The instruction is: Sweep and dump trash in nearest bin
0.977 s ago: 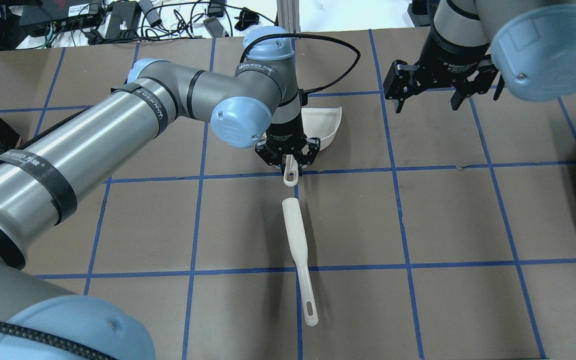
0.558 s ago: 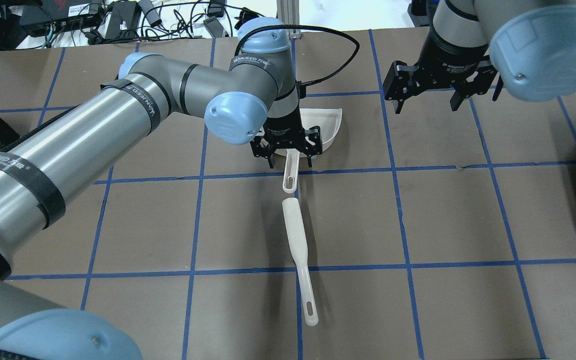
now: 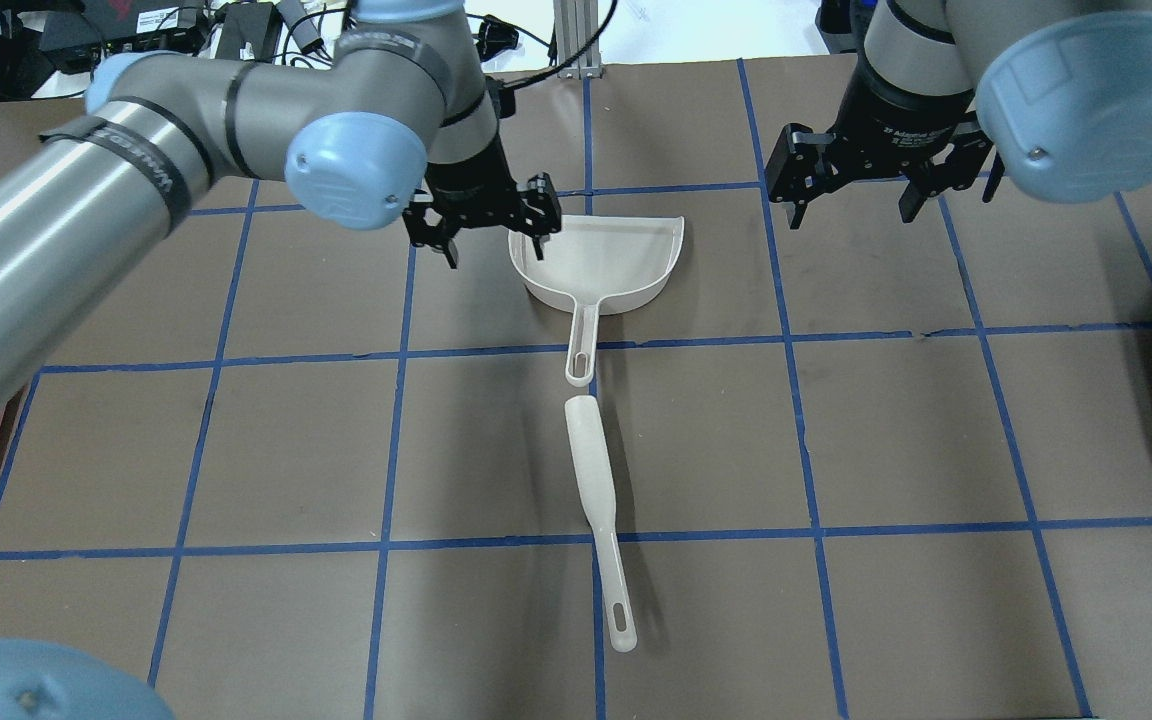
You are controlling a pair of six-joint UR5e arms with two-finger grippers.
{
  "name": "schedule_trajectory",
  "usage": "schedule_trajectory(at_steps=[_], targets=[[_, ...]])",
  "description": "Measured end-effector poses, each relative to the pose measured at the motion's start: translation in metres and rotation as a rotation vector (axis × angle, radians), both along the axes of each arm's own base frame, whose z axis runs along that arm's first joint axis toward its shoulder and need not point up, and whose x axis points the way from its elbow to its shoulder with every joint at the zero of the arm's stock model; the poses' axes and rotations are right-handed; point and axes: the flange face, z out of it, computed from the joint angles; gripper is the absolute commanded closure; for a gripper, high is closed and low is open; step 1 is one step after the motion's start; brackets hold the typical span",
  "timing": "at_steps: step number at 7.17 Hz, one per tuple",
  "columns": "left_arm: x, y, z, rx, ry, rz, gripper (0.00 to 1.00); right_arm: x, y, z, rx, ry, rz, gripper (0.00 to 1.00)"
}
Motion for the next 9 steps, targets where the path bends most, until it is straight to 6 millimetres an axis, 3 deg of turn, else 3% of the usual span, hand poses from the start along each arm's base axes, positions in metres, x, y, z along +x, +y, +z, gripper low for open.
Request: schedule_trajectory(at_steps=[2, 4, 5, 6, 9], targets=[[0.082, -0.01, 0.054, -0.087, -0.019, 0.02, 0.0, 0.0, 0.0, 0.0, 0.0, 0.001, 0.001, 0.0], [0.147, 0.0, 0.097, -0.15, -0.035, 0.023, 0.0, 0.0, 0.0, -0.001, 0.001, 0.001, 0.001, 0.0], [0.16, 0.011, 0.115, -0.171, -0.036, 0.015, 0.0, 0.0, 0.001, 0.0, -0.001, 0.001, 0.001, 0.0], [0.159, 0.023, 0.123, -0.176, -0.037, 0.003, 0.0, 0.0, 0.001, 0.002, -0.003, 0.001, 0.001, 0.0], [0.147, 0.032, 0.117, -0.165, -0.036, -0.018, 0.0, -0.001, 0.001, 0.001, 0.0, 0.001, 0.001, 0.0]])
